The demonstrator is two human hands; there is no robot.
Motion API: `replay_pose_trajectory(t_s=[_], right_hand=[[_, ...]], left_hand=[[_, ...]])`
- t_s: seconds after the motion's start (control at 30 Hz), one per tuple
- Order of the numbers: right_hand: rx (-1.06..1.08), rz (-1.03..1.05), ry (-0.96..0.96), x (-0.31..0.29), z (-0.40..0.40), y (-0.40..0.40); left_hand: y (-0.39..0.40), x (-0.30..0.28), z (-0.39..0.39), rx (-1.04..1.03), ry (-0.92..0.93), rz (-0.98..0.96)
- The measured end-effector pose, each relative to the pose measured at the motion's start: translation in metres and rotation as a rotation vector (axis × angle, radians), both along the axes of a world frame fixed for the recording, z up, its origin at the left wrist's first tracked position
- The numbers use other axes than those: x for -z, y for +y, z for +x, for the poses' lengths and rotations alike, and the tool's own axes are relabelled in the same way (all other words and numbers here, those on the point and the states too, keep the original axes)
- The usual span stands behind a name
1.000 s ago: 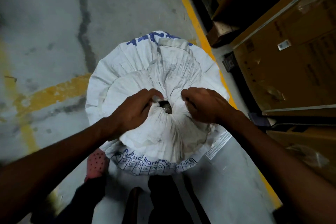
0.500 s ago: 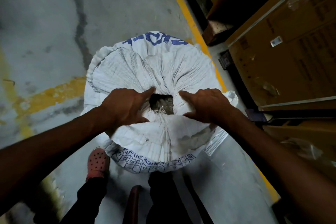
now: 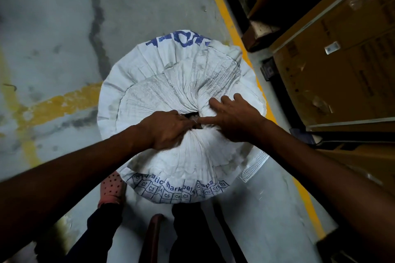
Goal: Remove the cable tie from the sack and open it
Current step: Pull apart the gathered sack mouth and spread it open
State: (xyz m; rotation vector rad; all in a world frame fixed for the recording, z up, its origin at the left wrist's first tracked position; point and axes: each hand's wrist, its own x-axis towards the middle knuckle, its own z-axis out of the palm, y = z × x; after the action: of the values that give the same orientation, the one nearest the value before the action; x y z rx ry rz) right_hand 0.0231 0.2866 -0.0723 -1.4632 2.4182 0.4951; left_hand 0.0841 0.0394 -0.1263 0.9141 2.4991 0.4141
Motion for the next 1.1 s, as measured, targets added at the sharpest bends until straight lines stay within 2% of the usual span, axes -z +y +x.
replay_pose_trajectory(t_s=[0.3,0.43,0.63,0.8,0.97,1.1], right_hand=[[-0.176,0.063,-0.025,-0.005,-0.019,-0.029],[-0.236,-0.02,-0.039,-0.015,-0.029,-0.022],[-0.237,-0.085,-0.078,-0.034,-0.038,-0.004],[-0.335,-0.12,-0.115,-0.034,-0.034,0.007],[-0.187,-0.126,-0.164,-0.03,-0.029,0.021],[0.052,-0.136,-0.112,-0.027,-0.019,0.014]], left_hand=[[-0.002,-0.001,0.0,-0.008,0.149,-0.048],[-0.014,-0.018,-0.004,-0.122,0.17,-0.101],[-0.018,-0.045,-0.011,-0.314,0.123,-0.299],[-0.018,-0.045,-0.014,-0.35,0.139,-0.344],[-0.023,-0.036,-0.009,-0.298,0.121,-0.216],[-0.014,-0.027,0.004,-0.282,0.134,-0.173]])
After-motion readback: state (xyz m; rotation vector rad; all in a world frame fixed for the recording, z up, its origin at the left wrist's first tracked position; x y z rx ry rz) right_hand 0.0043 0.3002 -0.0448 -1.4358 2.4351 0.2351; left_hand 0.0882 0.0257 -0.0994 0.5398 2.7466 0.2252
